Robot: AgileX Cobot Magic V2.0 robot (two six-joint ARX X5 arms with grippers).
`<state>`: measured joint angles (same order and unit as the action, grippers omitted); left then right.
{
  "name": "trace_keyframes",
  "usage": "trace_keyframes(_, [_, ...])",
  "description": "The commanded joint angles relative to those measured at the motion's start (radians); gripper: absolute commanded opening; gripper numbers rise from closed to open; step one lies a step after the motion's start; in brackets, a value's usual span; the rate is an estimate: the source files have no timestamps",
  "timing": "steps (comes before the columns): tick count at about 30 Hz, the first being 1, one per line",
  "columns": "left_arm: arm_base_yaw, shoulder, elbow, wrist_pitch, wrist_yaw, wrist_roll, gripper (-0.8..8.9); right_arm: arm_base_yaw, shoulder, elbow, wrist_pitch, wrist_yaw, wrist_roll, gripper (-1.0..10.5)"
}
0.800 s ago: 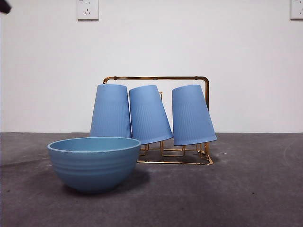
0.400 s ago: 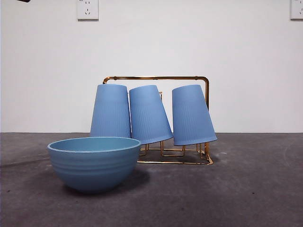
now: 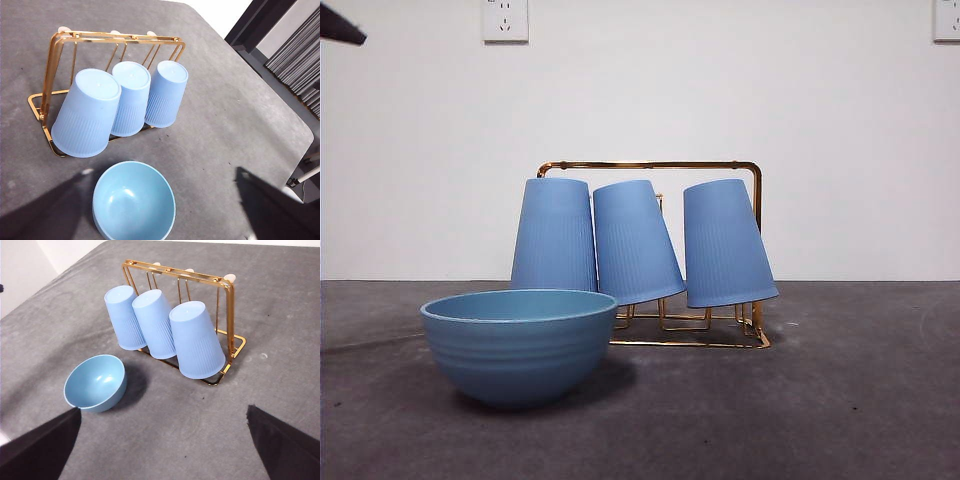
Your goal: Right arm lift cup from the cupboard, then place it on the right of the bowl
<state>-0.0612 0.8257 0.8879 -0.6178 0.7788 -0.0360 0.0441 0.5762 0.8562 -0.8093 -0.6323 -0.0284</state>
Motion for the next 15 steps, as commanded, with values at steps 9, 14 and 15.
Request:
trace_keyframes(9, [-0.026, 0.007, 0.02, 0.005, 0.007, 0.017, 5.28, 0.052, 0.114, 0.062, 0.016, -0.03, 0.134, 5.6])
trace_keyframes(14, [-0.054, 0.007, 0.02, 0.004, 0.007, 0.017, 5.28, 0.179, 0.304, 0.188, -0.053, 0.023, 0.124, 5.6])
trace_keyframes(15, [-0.059, 0.007, 0.02, 0.004, 0.006, 0.017, 5.28, 0.21, 0.351, 0.223, -0.069, 0.054, 0.122, 5.6])
